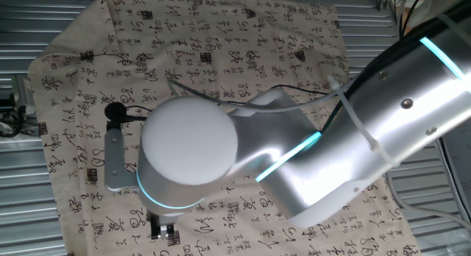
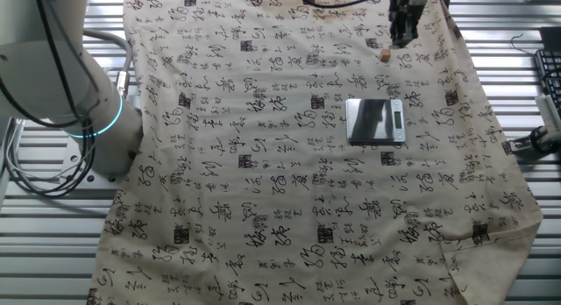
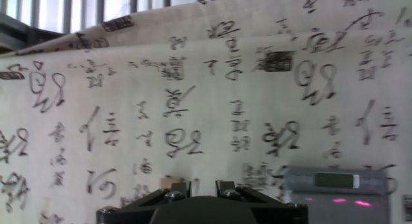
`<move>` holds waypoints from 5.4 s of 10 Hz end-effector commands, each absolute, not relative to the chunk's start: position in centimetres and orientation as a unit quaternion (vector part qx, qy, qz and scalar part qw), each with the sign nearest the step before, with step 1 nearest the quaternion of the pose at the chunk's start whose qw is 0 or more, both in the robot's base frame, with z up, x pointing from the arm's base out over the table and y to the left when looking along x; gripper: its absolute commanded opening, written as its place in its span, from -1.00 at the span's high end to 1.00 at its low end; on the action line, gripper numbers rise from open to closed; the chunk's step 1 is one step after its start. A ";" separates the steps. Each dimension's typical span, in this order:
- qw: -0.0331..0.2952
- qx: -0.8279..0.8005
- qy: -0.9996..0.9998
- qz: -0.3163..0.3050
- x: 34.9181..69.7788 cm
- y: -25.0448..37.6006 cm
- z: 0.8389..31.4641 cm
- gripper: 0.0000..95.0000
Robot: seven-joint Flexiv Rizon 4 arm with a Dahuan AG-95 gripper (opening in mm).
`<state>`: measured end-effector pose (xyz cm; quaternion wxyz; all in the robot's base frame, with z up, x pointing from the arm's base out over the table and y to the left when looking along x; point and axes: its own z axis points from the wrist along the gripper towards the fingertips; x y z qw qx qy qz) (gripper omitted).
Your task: Place the block on the scale
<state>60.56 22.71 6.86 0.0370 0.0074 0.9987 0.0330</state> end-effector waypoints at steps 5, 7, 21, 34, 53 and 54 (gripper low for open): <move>0.040 0.012 0.999 0.026 60.3 23.7 6.3 0.60; 0.039 0.013 0.999 0.010 60.4 23.8 6.2 0.60; 0.033 0.025 0.999 -0.003 60.4 23.8 4.7 1.00; 0.035 0.016 0.999 0.000 60.4 23.8 4.2 0.20; 0.039 0.015 0.999 0.002 60.4 23.8 2.3 0.20; 0.039 0.014 0.999 0.002 60.4 23.8 2.3 0.20</move>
